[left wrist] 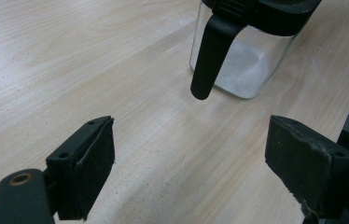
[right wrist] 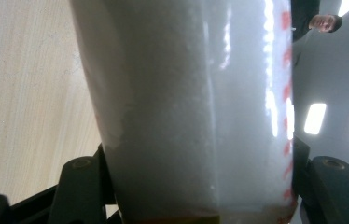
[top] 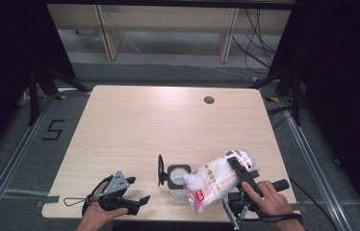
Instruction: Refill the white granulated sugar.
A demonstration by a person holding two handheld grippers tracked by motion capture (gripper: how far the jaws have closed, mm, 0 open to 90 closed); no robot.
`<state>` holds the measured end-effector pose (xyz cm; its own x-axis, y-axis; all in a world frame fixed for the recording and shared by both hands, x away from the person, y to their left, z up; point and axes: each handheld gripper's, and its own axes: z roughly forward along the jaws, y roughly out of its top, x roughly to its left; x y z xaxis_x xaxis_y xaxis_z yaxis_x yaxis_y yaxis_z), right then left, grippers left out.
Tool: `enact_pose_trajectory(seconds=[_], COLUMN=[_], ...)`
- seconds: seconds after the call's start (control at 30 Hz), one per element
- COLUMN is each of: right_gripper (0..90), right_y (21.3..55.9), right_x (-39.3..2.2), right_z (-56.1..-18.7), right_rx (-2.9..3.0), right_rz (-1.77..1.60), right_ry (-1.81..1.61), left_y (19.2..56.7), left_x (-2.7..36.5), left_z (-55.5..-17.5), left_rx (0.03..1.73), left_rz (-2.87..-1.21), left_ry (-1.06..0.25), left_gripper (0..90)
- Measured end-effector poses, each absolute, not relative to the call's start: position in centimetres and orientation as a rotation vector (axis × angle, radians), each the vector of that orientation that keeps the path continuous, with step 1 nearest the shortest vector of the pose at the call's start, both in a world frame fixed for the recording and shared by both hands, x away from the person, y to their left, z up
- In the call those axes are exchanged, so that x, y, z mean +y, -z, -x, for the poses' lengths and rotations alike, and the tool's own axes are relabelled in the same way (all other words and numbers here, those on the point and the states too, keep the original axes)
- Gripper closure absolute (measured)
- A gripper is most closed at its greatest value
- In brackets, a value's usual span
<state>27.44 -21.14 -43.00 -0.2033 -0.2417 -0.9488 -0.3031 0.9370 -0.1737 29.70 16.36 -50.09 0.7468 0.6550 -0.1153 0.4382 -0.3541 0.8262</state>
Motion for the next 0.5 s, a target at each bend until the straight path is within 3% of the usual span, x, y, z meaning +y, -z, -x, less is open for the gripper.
enact_pose_trajectory(seconds=[0.5], right_gripper=[39.6], right_y=[42.79], right_x=[-20.91], right_z=[-27.2], right_rx=[1.809], right_rz=[0.413], right_ry=[-0.043], left_y=[50.07], left_x=[16.39], left_z=[-29.79], left_rx=[0.808], left_rz=[-2.006], left_ry=[-0.302], left_gripper=[15.4])
